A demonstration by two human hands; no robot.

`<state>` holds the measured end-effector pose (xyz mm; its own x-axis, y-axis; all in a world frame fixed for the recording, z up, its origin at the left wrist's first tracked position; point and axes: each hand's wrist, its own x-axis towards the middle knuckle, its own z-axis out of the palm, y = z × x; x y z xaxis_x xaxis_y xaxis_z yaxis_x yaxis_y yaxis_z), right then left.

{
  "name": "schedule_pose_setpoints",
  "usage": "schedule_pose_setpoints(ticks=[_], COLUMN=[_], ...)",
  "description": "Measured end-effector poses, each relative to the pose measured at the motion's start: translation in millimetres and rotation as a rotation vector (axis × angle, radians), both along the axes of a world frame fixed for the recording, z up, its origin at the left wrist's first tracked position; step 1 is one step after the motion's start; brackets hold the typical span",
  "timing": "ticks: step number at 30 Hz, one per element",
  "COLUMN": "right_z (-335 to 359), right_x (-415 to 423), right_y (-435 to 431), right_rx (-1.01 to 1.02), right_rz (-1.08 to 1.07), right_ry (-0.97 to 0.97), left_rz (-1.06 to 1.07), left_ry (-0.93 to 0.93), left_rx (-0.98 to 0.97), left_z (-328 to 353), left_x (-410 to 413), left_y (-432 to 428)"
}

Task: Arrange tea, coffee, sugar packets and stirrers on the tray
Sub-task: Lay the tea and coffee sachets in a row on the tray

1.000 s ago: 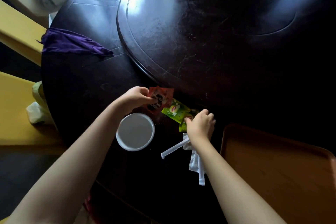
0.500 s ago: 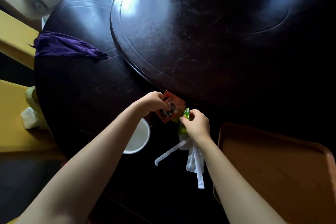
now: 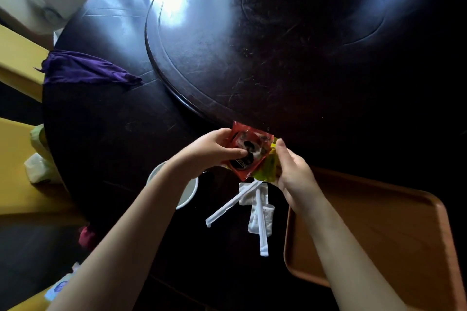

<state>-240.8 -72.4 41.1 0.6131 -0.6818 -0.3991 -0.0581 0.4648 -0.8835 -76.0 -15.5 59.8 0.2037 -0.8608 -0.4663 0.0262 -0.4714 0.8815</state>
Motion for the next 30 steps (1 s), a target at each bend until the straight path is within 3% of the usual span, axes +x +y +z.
schedule_pose_setpoints(ticks=[4,9,13,16,23,30], right_z=[-4.7,-20.7,-30.6,-34.0,-34.7,-35.5], right_x=[-33.3,-76.3,-111.5,-124.5,-143.1,-153.0], right_y=[-0.4,-6.2,-11.6,-19.6,-34.5,-39.6], right_rx=[-0.008,0.04,0.052,-0.133,-0.605,-0.667], right_rz=[-0.04,-0.193,-0.357,-0.444,-0.142,0.041], right_ry=[-0.051,-0.09,0.036,0.21,0.31,0.426], left_rz=[0.001,0.126,0.214,0.137,0.07,0.08], left_ry=[0.02,0.266,0.303,0.197,0.109,0.07], left_rx=[-0.006,-0.063,-0.062,-0.015,-0.018,-0.121], left_z=[-7.1,-20.9,-27.5,-32.1,-45.8,-55.4], left_x=[-29.5,-63.3,-82.3,-99.8,-148.2,-165.8], left_y=[-3.1,-2.2,-0.6,-0.8,-9.9,-11.6])
